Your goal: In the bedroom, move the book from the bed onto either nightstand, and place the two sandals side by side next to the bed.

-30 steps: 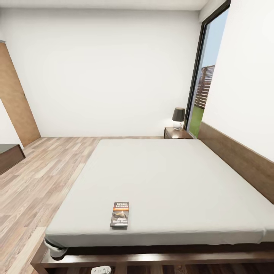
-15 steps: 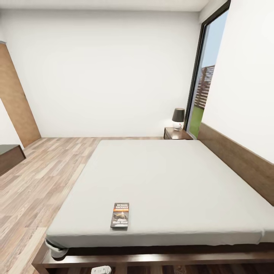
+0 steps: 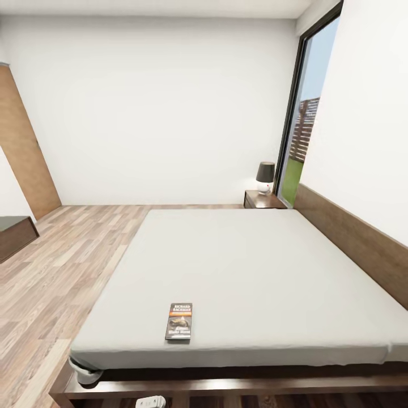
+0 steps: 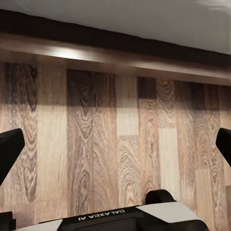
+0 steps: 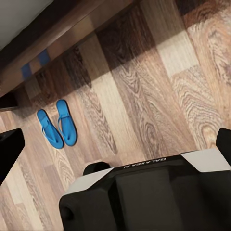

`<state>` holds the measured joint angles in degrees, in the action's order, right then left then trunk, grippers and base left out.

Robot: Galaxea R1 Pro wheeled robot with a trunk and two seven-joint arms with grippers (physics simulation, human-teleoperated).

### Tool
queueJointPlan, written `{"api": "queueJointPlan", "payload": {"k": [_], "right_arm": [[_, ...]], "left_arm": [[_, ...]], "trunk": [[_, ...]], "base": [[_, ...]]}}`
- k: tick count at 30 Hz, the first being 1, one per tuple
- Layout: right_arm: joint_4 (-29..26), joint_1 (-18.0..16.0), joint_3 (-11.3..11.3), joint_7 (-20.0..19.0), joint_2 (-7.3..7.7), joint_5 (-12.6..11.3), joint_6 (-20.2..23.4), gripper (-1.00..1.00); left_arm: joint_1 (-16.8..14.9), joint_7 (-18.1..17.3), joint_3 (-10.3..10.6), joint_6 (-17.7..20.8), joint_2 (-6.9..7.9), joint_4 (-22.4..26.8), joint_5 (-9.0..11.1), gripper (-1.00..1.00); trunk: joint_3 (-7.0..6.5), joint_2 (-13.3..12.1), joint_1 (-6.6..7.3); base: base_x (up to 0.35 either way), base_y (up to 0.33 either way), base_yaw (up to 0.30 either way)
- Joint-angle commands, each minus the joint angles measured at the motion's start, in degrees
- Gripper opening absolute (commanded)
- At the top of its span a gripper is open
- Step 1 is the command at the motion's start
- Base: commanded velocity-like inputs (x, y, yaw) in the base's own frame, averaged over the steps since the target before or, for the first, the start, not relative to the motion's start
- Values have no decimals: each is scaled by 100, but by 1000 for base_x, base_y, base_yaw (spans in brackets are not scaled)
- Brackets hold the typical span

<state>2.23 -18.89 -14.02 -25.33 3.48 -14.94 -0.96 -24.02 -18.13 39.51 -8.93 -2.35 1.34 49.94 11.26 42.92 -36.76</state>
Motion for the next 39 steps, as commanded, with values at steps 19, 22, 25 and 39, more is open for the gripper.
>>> {"api": "queueJointPlan", "payload": {"k": [19, 22, 25, 39], "right_arm": [[23, -10, -4, -33, 4, -53, -10, 100], [23, -10, -4, -33, 4, -53, -10, 100], [23, -10, -4, -31, 3, -53, -10, 100], [23, -10, -4, -33, 1, -53, -10, 100]], "left_arm": [[-6, -19, 48, -21, -2, -14, 51, 100], [-6, -22, 48, -21, -2, -13, 51, 100], [-6, -19, 48, -21, -2, -13, 51, 100], [-6, -18, 48, -21, -2, -14, 50, 100]], "trunk": [[-333, -757, 417], [-387, -877, 483], [-441, -997, 548], [-692, -1559, 856]], "base": [[0, 0, 0], [0, 0, 0], [0, 0, 0], [0, 0, 0]]}}
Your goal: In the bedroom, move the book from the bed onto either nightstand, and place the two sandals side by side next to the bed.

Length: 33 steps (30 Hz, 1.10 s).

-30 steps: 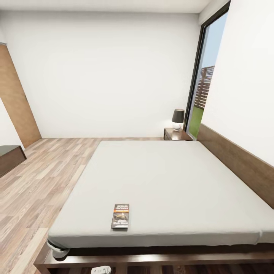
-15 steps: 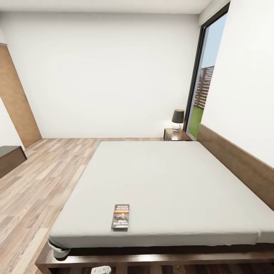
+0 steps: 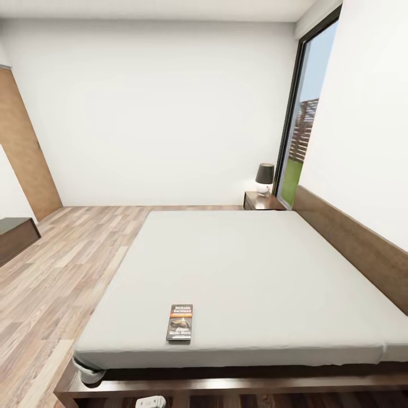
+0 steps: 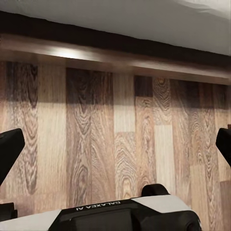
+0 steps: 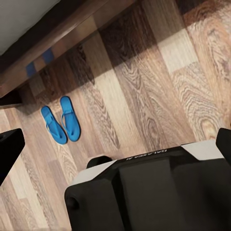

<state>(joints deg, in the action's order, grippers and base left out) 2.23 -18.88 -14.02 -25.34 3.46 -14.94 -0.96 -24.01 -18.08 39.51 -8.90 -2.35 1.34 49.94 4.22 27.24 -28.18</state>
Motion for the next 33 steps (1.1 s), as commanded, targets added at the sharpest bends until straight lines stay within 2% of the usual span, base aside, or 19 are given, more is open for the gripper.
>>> {"api": "queueJointPlan", "payload": {"k": [1, 11, 33], "right_arm": [[23, -11, -4, -32, 2, -52, -10, 100], [23, -11, -4, -32, -2, -52, -10, 100], [-52, -11, -50, -84, 46, -75, 56, 100]], "left_arm": [[-7, -24, 48, -24, -3, -14, 50, 100], [-7, -23, 48, -24, -3, -14, 51, 100], [-7, -21, 48, -24, -3, -14, 51, 100]], "trunk": [[-7, -31, 20], [-186, -432, 239], [-186, -432, 239]], "base": [[0, 0, 0], [0, 0, 0], [0, 0, 0]]}}
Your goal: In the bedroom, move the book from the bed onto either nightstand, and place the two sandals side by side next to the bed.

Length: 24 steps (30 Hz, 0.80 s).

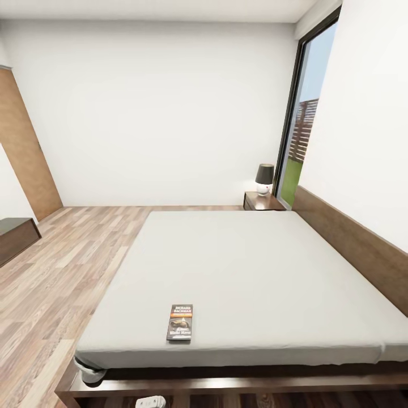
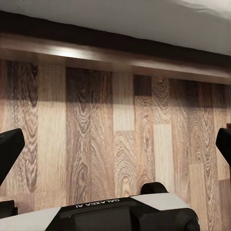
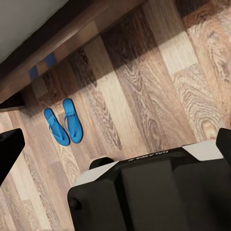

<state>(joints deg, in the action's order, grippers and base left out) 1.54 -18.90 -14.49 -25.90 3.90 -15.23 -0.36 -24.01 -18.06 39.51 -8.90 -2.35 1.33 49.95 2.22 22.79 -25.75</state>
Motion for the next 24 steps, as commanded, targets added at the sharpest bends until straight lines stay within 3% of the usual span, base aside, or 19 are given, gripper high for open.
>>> {"api": "queueJointPlan", "payload": {"k": [1, 24], "right_arm": [[12, -8, -5, -27, 3, -47, -5, 100], [22, -8, -10, 14, 15, -68, -70, 100]], "left_arm": [[-7, -23, 48, -24, -2, -13, 50, 100], [-7, -22, 33, -33, 6, -19, 50, 100]], "trunk": [[13, 13, -4], [13, 13, -4]], "base": [[0, 0, 0], [0, 0, 0]]}}
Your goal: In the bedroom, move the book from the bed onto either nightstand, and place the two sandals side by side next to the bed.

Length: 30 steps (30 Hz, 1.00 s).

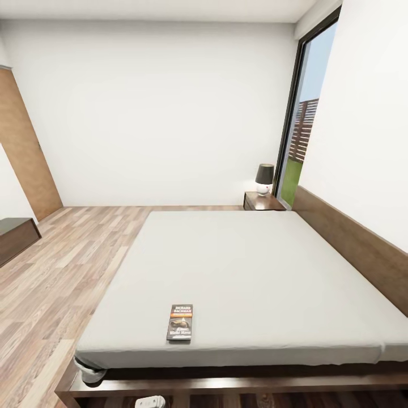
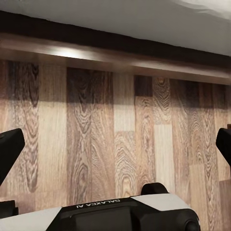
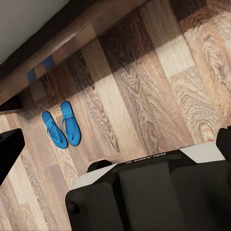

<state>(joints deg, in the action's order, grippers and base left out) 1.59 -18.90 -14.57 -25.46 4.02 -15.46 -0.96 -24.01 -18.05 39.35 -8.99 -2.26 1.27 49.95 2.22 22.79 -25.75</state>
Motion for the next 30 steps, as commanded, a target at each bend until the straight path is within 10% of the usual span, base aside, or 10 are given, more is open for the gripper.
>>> {"api": "queueJointPlan", "payload": {"k": [1, 16, 25, 30], "right_arm": [[16, -9, -2, -29, 2, -45, -10, 100], [17, -9, 13, -29, 2, -45, -19, 100], [17, -9, 3, -25, 6, -45, -19, 100], [17, -9, -1, -23, 4, -45, -19, 100]], "left_arm": [[-7, -23, 47, -24, -2, -13, 50, 100], [-37, -35, 9, 40, 12, 246, 42, 100], [-254, 102, -18, 2370, 385, 3295, 17, 100], [-572, 602, -63, 2975, 508, 4333, 20, 100]], "trunk": [[13, 13, -4], [13, 13, -4], [13, 13, -4], [13, 13, -4]], "base": [[0, 0, 0], [0, 0, 0], [0, 0, 0], [0, 0, 0]]}}
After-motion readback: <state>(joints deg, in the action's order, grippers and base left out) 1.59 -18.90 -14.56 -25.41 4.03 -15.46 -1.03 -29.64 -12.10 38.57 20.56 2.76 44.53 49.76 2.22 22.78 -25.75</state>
